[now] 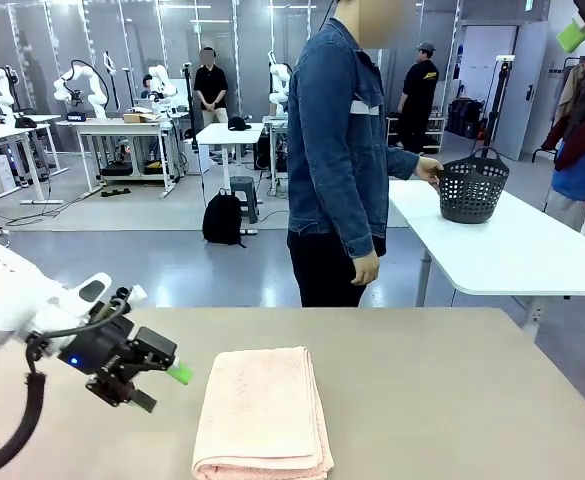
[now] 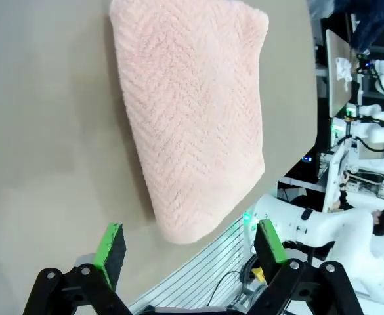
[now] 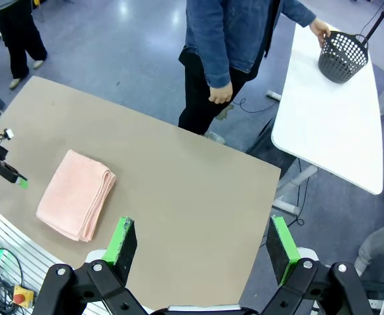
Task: Fold the towel.
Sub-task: Pick up the 100 cm Hotel Towel and place it on the left side of the table.
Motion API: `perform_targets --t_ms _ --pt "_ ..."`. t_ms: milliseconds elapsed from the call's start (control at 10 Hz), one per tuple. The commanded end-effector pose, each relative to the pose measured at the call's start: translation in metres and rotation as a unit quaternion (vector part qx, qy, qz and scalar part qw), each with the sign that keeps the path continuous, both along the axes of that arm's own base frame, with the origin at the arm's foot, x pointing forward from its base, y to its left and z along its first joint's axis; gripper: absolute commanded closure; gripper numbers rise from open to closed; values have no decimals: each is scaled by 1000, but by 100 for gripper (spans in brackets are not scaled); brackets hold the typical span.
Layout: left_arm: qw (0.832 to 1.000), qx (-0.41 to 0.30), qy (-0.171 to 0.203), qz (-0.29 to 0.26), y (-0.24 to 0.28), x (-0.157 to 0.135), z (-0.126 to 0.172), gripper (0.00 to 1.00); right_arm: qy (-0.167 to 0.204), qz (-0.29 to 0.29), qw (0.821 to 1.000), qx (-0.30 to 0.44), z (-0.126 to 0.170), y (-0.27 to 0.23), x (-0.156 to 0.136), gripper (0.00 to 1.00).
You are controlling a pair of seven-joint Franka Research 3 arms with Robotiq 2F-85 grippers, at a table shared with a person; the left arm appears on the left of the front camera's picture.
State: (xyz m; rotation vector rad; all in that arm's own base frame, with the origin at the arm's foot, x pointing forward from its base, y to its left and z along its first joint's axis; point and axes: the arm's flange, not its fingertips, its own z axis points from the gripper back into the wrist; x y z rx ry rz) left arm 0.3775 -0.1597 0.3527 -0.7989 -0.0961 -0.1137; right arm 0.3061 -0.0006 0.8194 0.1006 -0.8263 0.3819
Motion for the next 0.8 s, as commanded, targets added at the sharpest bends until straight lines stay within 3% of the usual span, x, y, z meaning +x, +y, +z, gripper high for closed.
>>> perform_targets --t_ms 0,200,700 --pt "1000 -16 -18 -2 -13 18 -17 0 2 0 1000 2 1 0 0 0" --pt "1000 -24 0 -7 -27 22 -36 0 2 0 1000 2 1 0 0 0" --pt "998 -38 -10 41 -43 33 -69 0 2 0 1000 2 1 0 0 0"
